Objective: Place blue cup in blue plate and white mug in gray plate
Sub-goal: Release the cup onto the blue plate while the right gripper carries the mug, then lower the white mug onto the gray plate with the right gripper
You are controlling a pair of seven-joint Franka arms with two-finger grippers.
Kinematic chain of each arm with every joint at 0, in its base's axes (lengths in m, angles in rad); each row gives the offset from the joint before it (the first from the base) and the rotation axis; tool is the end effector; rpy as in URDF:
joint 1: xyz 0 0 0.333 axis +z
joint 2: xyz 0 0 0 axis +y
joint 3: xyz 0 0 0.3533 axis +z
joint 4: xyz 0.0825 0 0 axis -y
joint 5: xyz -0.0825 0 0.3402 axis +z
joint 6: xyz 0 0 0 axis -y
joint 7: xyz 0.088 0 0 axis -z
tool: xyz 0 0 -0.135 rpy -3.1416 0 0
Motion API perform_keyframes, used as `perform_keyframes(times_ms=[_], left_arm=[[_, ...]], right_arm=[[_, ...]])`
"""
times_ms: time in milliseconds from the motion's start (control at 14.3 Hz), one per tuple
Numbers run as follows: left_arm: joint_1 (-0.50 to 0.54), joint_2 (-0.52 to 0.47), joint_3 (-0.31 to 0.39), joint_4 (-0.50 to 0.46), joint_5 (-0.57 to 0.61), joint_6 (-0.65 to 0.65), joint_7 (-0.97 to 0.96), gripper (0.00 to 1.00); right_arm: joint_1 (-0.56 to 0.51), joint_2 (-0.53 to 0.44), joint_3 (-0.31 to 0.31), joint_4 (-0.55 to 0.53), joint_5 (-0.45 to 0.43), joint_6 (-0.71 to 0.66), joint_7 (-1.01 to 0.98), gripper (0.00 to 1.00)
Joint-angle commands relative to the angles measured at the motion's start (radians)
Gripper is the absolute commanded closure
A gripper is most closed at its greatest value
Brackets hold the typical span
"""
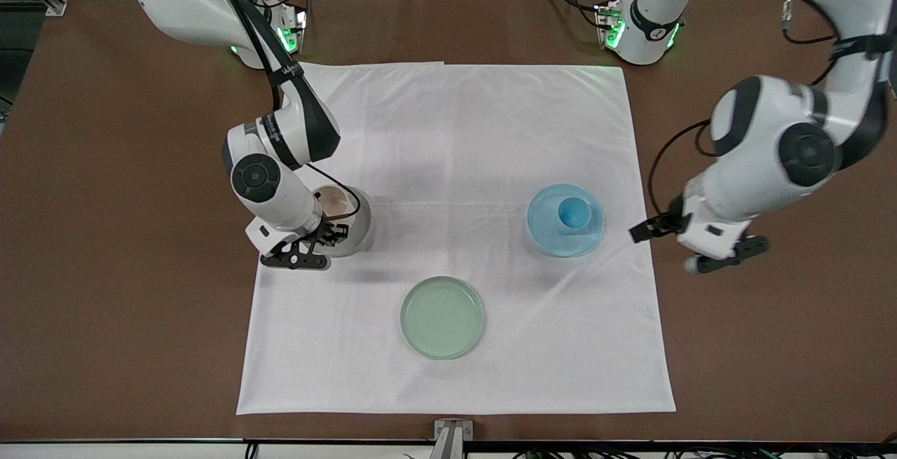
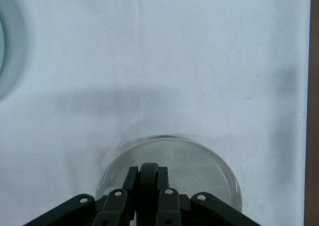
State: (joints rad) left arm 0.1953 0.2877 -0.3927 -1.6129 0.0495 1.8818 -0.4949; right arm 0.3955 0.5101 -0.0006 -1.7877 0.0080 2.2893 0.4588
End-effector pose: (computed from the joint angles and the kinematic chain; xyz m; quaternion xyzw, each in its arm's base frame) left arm 0.6041 -0.0890 0.4910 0.9885 0.1480 -0.0089 0.0295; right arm 0.5909 0.2467 0.3008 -0.9994 0.0346 0.0050 0.0008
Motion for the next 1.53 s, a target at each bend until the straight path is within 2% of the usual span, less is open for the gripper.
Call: perform_keyframes(times_ms=[0, 70, 209, 349, 558, 628, 698, 767, 837, 907, 1116, 1326, 1465], left_arm=[[0.029, 0.011, 0.002, 0.195, 0.006, -0.214, 0.091, 0.0], [0.035, 0.01, 0.003, 0.241, 0.006, -0.283, 0.123, 0.0], [0.062, -0.037, 0.005, 0.263, 0.003, -0.38, 0.214, 0.0], [0.064, -0.105, 0.012, 0.263, 0.004, -0.385, 0.31, 0.0], [0.047, -0.185, 0.017, 0.263, 0.006, -0.423, 0.328, 0.0], [-0.015, -0.209, 0.096, 0.255, 0.007, -0.429, 0.343, 0.0], [-0.134, -0.241, 0.226, 0.236, 0.006, -0.446, 0.355, 0.0], [-0.231, -0.255, 0.329, 0.211, -0.008, -0.478, 0.355, 0.0], [-0.263, -0.256, 0.357, 0.211, -0.025, -0.49, 0.354, 0.0], [-0.273, -0.263, 0.367, 0.205, -0.026, -0.497, 0.352, 0.0], [-0.294, -0.307, 0.38, 0.137, -0.026, -0.484, 0.348, 0.0], [-0.287, -0.315, 0.37, 0.137, -0.026, -0.474, 0.335, 0.0], [-0.287, -0.312, 0.368, 0.139, -0.025, -0.461, 0.34, 0.0]], right_arm=[[-0.004, 0.008, -0.002, -0.002, 0.006, 0.003, -0.002, 0.97], [-0.007, 0.016, -0.001, -0.003, 0.006, 0.004, -0.002, 0.97], [-0.009, 0.03, -0.001, -0.003, 0.006, 0.018, -0.002, 0.96], [-0.004, 0.056, -0.001, -0.004, 0.006, 0.051, 0.0, 0.96], [-0.006, 0.062, -0.001, -0.004, 0.006, 0.062, -0.002, 0.96], [-0.012, 0.062, -0.002, -0.003, 0.006, 0.062, -0.002, 0.95], [-0.012, 0.062, -0.002, -0.003, 0.006, 0.058, -0.002, 0.84], [-0.012, 0.061, -0.002, -0.003, 0.006, 0.052, 0.0, 0.51], [-0.012, 0.054, -0.002, -0.003, 0.006, 0.049, 0.001, 0.06], [-0.009, 0.038, -0.001, -0.003, 0.006, 0.011, 0.003, 0.0], [-0.004, -0.109, -0.002, -0.002, 0.006, -0.184, 0.023, 0.0], [-0.018, -0.336, -0.007, -0.006, 0.006, -0.475, 0.024, 0.0], [-0.071, -0.468, -0.009, -0.021, 0.006, -0.617, 0.011, 0.0]])
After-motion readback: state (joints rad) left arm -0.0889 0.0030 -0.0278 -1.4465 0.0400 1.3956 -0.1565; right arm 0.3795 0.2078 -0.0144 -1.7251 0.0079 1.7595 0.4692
